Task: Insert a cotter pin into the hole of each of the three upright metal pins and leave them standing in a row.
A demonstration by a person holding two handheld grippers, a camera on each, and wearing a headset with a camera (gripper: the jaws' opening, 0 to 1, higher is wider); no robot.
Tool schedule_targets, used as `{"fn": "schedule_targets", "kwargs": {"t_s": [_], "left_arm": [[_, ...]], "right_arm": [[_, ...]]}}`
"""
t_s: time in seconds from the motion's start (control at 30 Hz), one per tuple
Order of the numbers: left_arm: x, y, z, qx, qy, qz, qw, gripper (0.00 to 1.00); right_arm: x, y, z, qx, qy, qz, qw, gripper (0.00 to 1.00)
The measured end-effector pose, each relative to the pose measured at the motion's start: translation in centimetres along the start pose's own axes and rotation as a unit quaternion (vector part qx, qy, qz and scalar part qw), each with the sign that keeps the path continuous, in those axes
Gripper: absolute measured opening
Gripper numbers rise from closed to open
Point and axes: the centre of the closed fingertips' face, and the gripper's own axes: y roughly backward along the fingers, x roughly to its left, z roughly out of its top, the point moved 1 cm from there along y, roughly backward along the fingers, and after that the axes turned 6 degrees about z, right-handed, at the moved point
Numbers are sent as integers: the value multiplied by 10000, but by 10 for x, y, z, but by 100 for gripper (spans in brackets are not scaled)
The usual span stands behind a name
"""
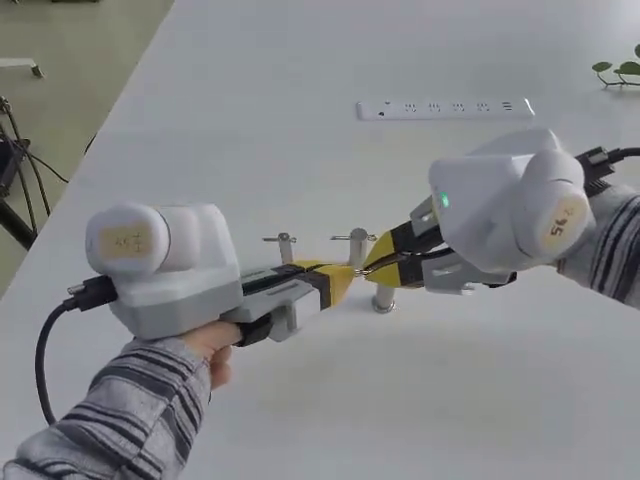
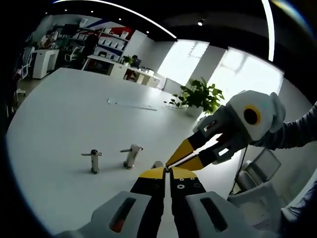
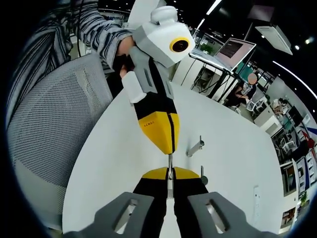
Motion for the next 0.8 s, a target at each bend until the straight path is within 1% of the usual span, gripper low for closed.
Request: {"fn": "schedule_targets", "kwargs": {"t_s": [0.03,0.07,0.1,0.13,0.17,0.23,0.27,0.33,0.37,0.4,0.47,0.5,0.53,0.6,0.67,0.7,0.73,0.77,0.8], "left_arm": [[0,0,-1,28,-89,-8,10000,0],[0,0,-4,118,-300,-16,9995,0],[0,0,-5,151,-450,-19,9989,0],[-1,1,-4,137,-654,-27,9978,0],[0,1,-5,146,-764,-45,9970,0],[1,1,-7,217,-1057,-24,9942,0],[1,2,-8,261,-1254,-35,9918,0],[0,2,-10,292,-1367,-54,9902,0],[0,3,-11,298,-1459,-60,9888,0],[0,3,-12,306,-1521,-66,9879,0],[1,5,-13,317,-1731,-98,9844,0],[2,6,-16,391,-1857,-117,9818,0],[2,6,-17,413,-1908,-129,9807,0],[2,8,-22,473,-2098,-200,9764,0],[1,9,-25,499,-2191,-258,9741,0],[1,10,-27,524,-2202,-278,9737,0],[2,10,-29,572,-2234,-303,9726,0],[2,11,-31,616,-2286,-316,9710,0],[2,12,-34,657,-2363,-338,9689,0]], "right_arm": [[0,0,-1,-16,-62,9,10000,0],[0,0,-1,-60,-164,7,9998,0],[0,0,-1,-111,-273,25,9996,0],[1,-1,-1,-199,-468,44,9987,0],[1,-1,-1,-237,-558,40,9982,0],[3,0,-3,-276,-702,111,9971,0],[1,1,-7,-300,-870,122,9957,0],[1,1,-9,-360,-1088,150,9933,3],[3,2,-9,-407,-1255,190,9911,4],[5,2,-9,-436,-1326,216,9900,4],[6,3,-12,-488,-1474,280,9875,7],[5,3,-15,-521,-1566,286,9859,8],[7,3,-14,-546,-1603,319,9850,9],[12,3,-14,-609,-1784,398,9813,10],[17,2,-13,-709,-1968,489,9766,11],[18,1,-13,-762,-2078,510,9739,12],[20,1,-12,-798,-2130,547,9722,13],[23,0,-12,-848,-2300,618,9675,14],[24,0,-13,-869,-2348,632,9661,14]]}}
